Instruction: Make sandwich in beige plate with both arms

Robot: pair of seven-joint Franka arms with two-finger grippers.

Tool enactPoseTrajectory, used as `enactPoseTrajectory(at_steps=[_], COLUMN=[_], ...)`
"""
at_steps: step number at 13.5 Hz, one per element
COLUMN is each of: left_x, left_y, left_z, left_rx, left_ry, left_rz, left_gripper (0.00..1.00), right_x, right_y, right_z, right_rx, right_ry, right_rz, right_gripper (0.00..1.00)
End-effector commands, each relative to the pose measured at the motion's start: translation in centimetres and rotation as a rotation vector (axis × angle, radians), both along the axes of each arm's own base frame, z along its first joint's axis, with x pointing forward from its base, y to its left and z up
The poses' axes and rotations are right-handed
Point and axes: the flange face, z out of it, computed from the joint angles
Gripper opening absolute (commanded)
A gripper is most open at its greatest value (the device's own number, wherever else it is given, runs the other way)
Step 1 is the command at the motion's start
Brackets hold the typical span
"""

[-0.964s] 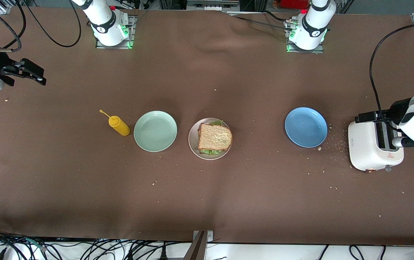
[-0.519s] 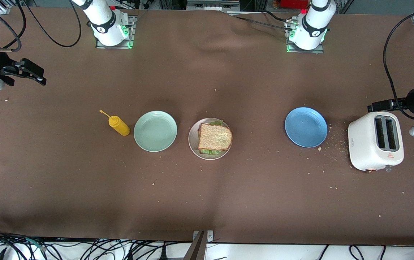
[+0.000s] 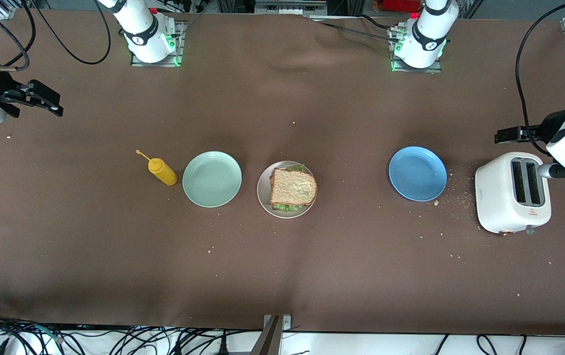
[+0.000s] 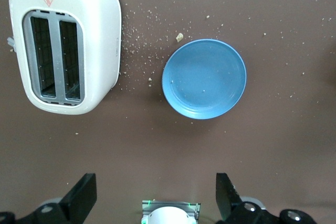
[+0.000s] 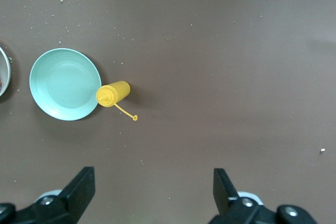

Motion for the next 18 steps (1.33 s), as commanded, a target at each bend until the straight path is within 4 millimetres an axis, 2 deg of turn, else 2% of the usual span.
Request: enactPoseTrajectory(at_steps=[1, 3, 4, 6, 9, 12, 13, 16, 18], left_x=[-3.2, -3.6, -3.9, -4.4, -4.9, -5.5, -5.8, -5.8, -5.5], left_y=[-0.7, -1.4, -2.4, -3.0, -2.4, -2.4, -1.5, -1.0, -0.9], left_z=[1.1, 2.4, 2.9, 3.3, 4.5, 5.8, 6.8, 7.1, 6.5], left_rx=[0.015, 0.009, 0.006, 0.002, 0.003, -0.001, 0.004, 0.006, 0.005], left_ry=[-0.098, -0.124, -0.122, -0.099, -0.103, -0.122, -0.141, -0.149, -0.138], left_rz=[0.009, -0.005, -0.026, -0.042, -0.137, -0.133, -0.119, -0.105, -0.097], left_gripper=[1.00, 1.00, 1.00, 1.00, 1.00, 1.00, 1.00, 1.00, 1.00], right_x=[0.1, 0.1, 0.1, 0.1, 0.1, 0.1, 0.1, 0.1, 0.1], right_y=[0.3, 0.3, 0.3, 0.3, 0.3, 0.3, 0.3, 0.3, 0.3], right_z=[0.5, 0.5, 0.5, 0.5, 0.5, 0.5, 0.5, 0.5, 0.5], right_rx=[0.002, 0.002, 0.002, 0.002, 0.002, 0.002, 0.002, 0.004, 0.004], right_ry=[0.003, 0.003, 0.003, 0.003, 0.003, 0.003, 0.003, 0.003, 0.003], right_rz=[-0.002, -0.002, -0.002, -0.002, -0.002, -0.002, -0.002, -0.004, -0.002], right_gripper=[1.00, 1.00, 1.00, 1.00, 1.00, 1.00, 1.00, 1.00, 1.00])
